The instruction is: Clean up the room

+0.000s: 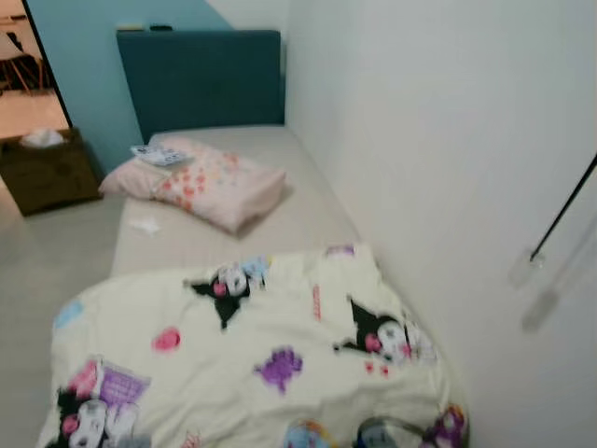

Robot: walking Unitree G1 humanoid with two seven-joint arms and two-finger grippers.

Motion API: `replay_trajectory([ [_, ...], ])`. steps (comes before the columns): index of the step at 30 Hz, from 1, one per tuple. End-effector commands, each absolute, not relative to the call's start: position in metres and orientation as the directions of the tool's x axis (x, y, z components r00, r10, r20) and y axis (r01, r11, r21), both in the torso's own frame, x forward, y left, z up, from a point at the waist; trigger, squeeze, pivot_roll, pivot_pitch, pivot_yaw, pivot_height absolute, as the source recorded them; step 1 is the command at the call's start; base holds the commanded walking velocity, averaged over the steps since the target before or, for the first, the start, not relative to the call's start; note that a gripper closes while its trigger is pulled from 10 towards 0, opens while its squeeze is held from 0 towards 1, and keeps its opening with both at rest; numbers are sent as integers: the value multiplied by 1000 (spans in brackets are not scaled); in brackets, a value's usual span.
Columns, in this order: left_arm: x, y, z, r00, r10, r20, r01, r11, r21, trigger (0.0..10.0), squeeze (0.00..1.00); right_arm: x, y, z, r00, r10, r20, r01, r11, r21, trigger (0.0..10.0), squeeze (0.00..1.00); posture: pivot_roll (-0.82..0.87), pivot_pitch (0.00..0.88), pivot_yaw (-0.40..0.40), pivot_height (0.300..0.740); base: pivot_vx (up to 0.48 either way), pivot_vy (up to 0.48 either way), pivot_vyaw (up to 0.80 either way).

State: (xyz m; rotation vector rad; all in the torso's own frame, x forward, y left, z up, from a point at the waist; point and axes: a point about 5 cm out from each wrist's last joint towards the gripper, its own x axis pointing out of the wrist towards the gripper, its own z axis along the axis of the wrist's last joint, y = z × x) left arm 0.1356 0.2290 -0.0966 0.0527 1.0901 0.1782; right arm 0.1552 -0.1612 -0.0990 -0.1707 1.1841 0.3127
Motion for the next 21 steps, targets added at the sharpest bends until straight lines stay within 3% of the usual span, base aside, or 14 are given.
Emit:
replay_trajectory([
  [1, 130, 233, -98, 429, 177, -886, -109, 984, 144, 10000, 0, 143, -156, -104, 295, 162, -942, -329, 942, 59, 10000, 0, -8, 0, -89, 740, -262, 349, 0],
  [11, 130, 232, -98, 427, 177, -887, -104, 984, 146, 10000, 0, 145, -154, -103, 303, 170, -938, -315, 947, 70, 10000, 0, -10, 0, -88, 740, -262, 347, 0],
  [21, 125, 233, -99, 415, 191, -889, -112, 981, 158, 10000, 0, 144, -151, -103, 286, 200, -937, -342, 935, 95, 10000, 0, -12, 0, -101, 740, 0, 0, 0],
])
